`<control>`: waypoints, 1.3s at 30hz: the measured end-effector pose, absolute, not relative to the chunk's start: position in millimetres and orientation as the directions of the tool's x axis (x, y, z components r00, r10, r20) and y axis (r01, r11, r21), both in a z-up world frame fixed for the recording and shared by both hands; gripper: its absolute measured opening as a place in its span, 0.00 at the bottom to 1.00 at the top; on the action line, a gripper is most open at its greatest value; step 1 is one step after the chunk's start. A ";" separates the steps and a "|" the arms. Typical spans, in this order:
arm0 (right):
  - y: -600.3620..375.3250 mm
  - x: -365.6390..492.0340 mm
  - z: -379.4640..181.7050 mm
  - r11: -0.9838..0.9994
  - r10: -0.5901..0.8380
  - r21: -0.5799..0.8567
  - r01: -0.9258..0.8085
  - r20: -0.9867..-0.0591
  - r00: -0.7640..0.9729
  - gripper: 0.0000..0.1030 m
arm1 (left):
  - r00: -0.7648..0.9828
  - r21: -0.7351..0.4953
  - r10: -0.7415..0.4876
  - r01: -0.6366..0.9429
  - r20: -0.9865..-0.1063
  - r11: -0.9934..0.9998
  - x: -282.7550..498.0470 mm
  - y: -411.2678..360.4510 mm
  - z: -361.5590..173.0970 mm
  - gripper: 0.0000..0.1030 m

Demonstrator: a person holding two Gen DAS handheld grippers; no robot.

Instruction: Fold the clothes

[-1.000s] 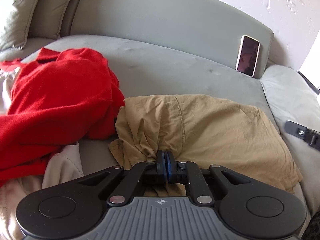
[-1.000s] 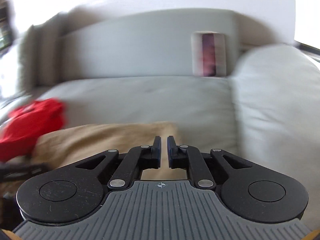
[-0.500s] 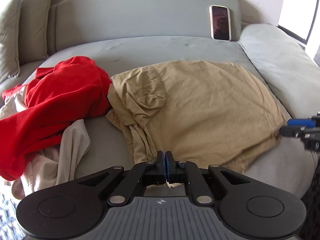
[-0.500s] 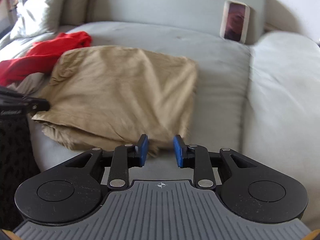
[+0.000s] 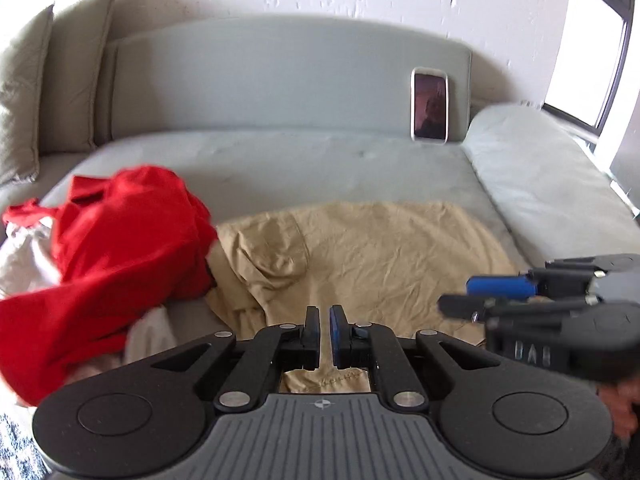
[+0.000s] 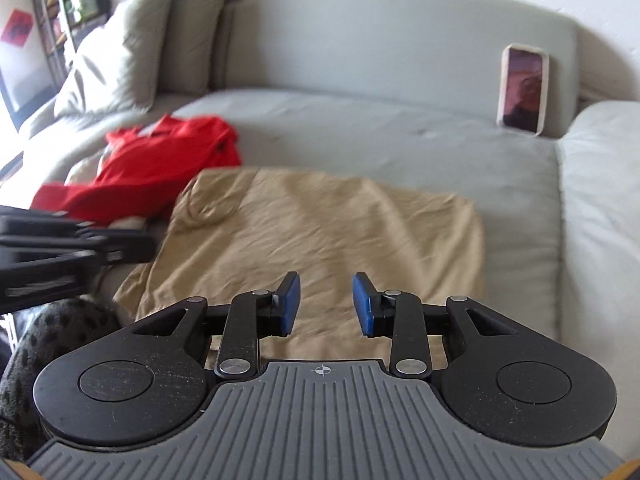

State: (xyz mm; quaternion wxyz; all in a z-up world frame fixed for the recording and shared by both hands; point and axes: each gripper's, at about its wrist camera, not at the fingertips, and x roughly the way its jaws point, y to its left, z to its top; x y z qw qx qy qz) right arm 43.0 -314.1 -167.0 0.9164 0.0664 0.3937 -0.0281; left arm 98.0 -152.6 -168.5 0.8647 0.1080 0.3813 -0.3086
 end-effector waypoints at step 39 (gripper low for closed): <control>-383.2 -36.8 -237.1 0.410 0.049 0.748 0.522 -0.589 0.807 0.73 | 0.383 -0.194 -0.364 0.414 -0.849 0.889 143.0 -139.6 -194.0 0.81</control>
